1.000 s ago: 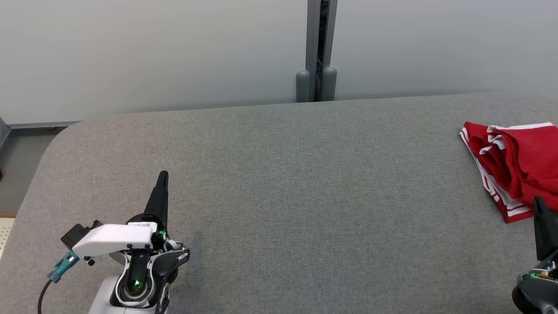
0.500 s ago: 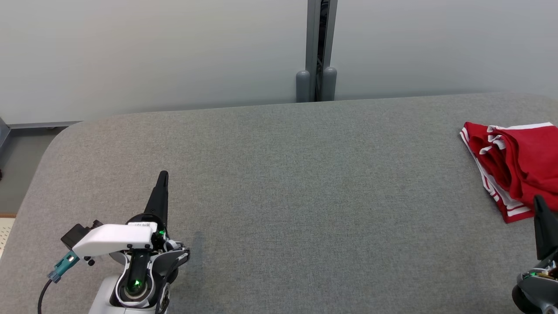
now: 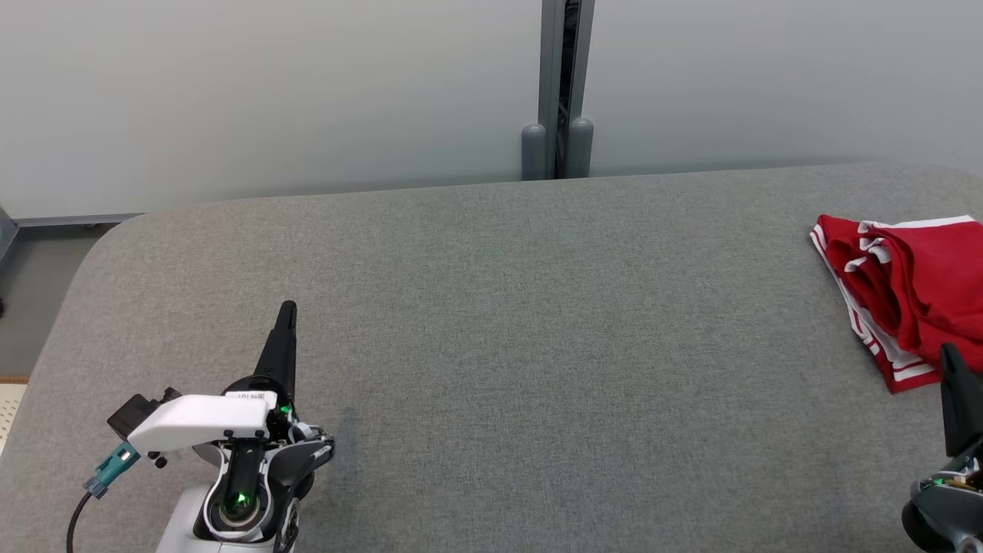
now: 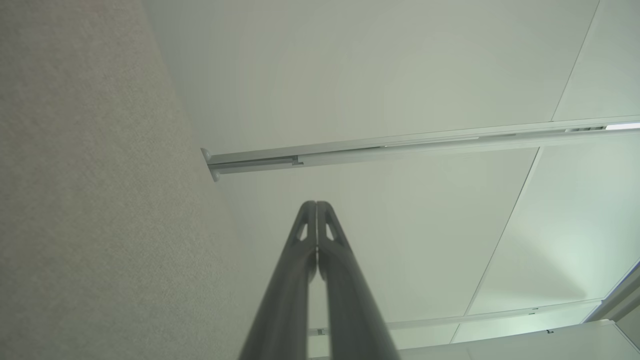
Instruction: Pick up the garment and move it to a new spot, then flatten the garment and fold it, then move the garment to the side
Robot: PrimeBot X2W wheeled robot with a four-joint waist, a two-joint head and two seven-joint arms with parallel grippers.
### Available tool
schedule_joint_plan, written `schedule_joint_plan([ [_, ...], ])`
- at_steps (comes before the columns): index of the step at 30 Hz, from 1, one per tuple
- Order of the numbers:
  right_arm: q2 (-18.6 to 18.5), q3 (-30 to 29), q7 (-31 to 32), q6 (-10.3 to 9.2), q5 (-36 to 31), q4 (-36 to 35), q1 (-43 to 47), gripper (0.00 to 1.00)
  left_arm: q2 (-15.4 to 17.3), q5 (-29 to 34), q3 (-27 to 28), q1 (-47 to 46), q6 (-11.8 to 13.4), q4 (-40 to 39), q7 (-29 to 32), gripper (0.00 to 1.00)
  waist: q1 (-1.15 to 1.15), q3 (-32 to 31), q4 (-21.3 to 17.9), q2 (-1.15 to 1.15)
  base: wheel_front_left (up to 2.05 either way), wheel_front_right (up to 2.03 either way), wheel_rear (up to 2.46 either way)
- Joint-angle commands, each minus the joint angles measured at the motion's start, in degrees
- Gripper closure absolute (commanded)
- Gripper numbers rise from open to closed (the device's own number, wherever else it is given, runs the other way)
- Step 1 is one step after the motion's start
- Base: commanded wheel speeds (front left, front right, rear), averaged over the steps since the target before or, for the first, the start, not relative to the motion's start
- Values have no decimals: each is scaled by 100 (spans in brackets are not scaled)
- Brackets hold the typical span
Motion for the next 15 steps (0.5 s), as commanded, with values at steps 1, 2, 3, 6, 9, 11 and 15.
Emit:
schedule_joint_plan([
  [1,-15,-8,35,0,-15,10,-16,100,28,-19,3,-37,-23,7,3,100,0,0,0,0,0,0,0],
  [2,-13,-8,37,0,-16,10,-17,100,28,-19,3,-37,-23,7,3,100,0,0,0,0,0,0,0],
  [3,-13,-10,38,0,-18,10,-17,100,28,-19,3,-37,-23,7,3,100,0,0,0,0,0,0,0],
  [6,-10,-15,43,0,-22,10,-18,100,28,-20,2,-37,-23,7,2,100,0,0,0,0,0,0,0],
  [9,-7,-19,46,0,-23,10,-19,100,28,-20,2,-37,-23,6,2,100,0,0,0,0,0,0,0],
  [11,-6,-21,37,1,-25,10,-20,100,28,-20,2,-37,-23,6,2,100,0,0,0,0,0,0,0],
  [15,-3,-24,42,0,-31,10,-21,100,28,-19,2,-37,-23,6,2,100,0,0,0,0,0,0,0],
])
